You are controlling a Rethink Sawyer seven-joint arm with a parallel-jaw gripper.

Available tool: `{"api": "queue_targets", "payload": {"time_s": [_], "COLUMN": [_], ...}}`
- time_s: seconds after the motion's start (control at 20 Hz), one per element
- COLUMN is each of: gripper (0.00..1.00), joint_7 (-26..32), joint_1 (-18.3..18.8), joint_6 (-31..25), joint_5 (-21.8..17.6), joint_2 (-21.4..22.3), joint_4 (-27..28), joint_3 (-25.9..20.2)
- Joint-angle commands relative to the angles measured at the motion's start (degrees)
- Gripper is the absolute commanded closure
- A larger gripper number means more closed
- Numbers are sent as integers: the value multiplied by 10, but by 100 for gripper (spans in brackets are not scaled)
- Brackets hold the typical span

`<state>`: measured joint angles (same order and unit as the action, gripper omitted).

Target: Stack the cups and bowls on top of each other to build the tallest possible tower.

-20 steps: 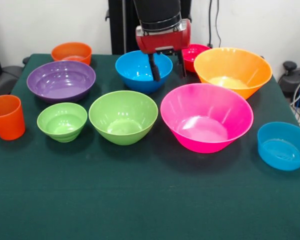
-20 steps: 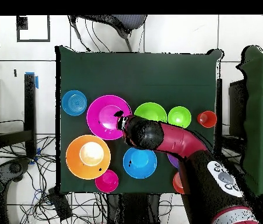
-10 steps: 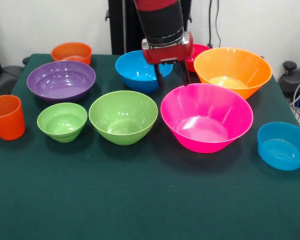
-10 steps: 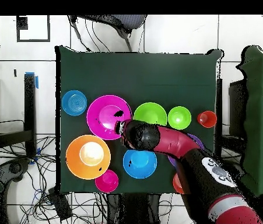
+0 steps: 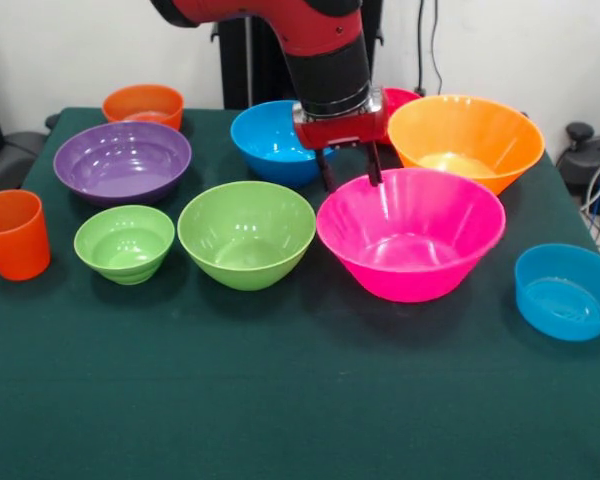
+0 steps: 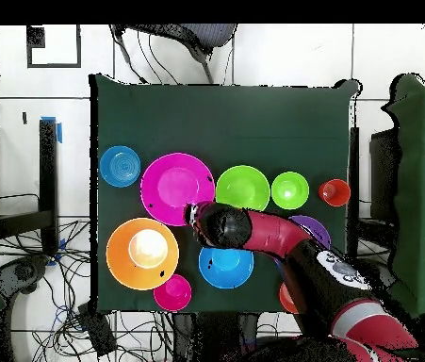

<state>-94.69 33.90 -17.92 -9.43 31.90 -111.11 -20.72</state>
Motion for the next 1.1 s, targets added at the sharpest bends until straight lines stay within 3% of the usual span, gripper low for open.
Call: {"api": "queue_targets", "payload": {"time_s": [0.05,0.35,0.65,0.9,1.1], "gripper": [0,0,0,0,0], "joint_7": [-2,11,12,0,-17], "joint_1": [-5,-12,-6,6,21], "joint_6": [3,-8,-28,-21,4], "joint_5": [-63,-105,-121,-115,-100], "joint_2": [-27,-38,-28,-25,-52], "joint_4": [51,81,86,80,78], "joint_3": [30,52,49,39,26]}}
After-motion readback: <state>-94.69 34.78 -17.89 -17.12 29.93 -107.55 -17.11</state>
